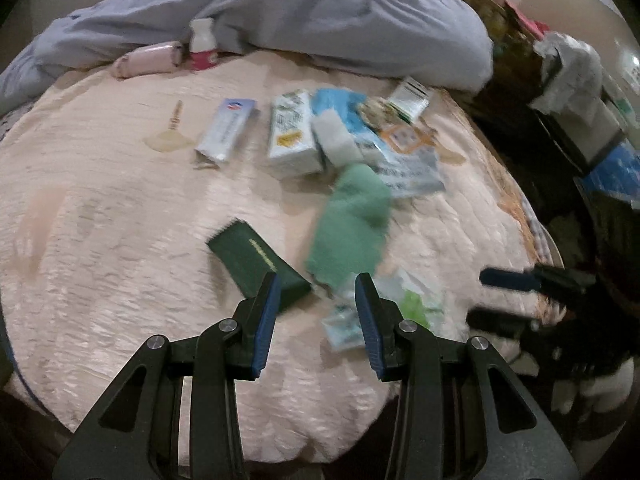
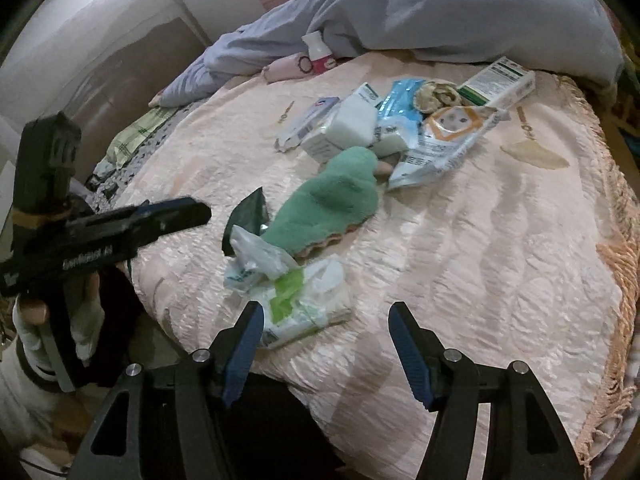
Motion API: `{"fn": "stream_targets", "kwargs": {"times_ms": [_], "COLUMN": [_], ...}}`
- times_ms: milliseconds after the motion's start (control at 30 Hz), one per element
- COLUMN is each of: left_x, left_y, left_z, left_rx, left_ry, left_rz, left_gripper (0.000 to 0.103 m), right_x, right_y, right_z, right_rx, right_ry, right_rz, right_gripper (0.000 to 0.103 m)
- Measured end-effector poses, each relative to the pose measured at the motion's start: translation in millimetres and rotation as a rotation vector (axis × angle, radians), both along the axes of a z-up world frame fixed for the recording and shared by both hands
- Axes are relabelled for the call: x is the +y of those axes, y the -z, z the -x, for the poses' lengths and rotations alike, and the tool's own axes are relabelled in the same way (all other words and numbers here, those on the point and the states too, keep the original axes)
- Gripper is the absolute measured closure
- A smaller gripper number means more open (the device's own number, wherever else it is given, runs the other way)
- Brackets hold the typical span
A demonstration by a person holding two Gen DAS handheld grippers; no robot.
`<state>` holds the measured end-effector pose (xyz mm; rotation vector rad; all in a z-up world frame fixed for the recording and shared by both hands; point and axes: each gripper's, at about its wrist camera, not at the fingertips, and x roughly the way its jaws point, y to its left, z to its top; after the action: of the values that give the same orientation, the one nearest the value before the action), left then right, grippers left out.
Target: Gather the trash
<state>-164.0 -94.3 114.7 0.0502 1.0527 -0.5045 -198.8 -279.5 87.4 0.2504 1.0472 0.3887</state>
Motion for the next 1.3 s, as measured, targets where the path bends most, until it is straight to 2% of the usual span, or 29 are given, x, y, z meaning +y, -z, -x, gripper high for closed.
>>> {"fn": "stream_targets", "kwargs": {"times_ms": [167, 467, 633, 667, 833, 1033, 1100, 1300], "left_x": [-15, -28, -33, -34, -28, -3, 3, 6], "left_y": [8, 26, 30, 31, 31, 10, 5, 4], "left_z": [12, 10, 11, 11, 10, 6, 6, 7], "left_rx": [0.002, 0.026, 0.005, 0.006, 0.023, 0.002, -0.006, -0.009], "left_ry": [0.059, 0.077, 0.091, 0.098, 0.097, 0.051, 0.042, 0.048], "left_rz": [-0.009, 0.004, 0.004, 0.002, 0.027, 0.053, 0.059, 0.071], "left_gripper": [0.066, 0.066, 0.067, 0.067, 0.09, 0.093, 0.093, 0.092], "right_x": [-18, -32, -28, -26, -19, -4, 6, 35], "right_y": [-3, -6, -4, -4, -1, -4, -2, 7], "right_z": [9, 22, 23, 23, 21, 16, 12, -7], "right_rx": [-0.003, -0.007, 0.001, 0.003, 0.014, 0.023, 0.032, 0.041], "right_ry": [0.039, 0.071, 0.065, 0.06, 0.038, -0.016, -0.05, -0.139], "right_rz": [-0.006, -0.014, -0.019, -0.018, -0.014, -0.037, -0.024, 0.026], "right_gripper": [0.04, 0.04, 0.039, 0.039, 0.039, 0.037, 0.026, 0.025]}}
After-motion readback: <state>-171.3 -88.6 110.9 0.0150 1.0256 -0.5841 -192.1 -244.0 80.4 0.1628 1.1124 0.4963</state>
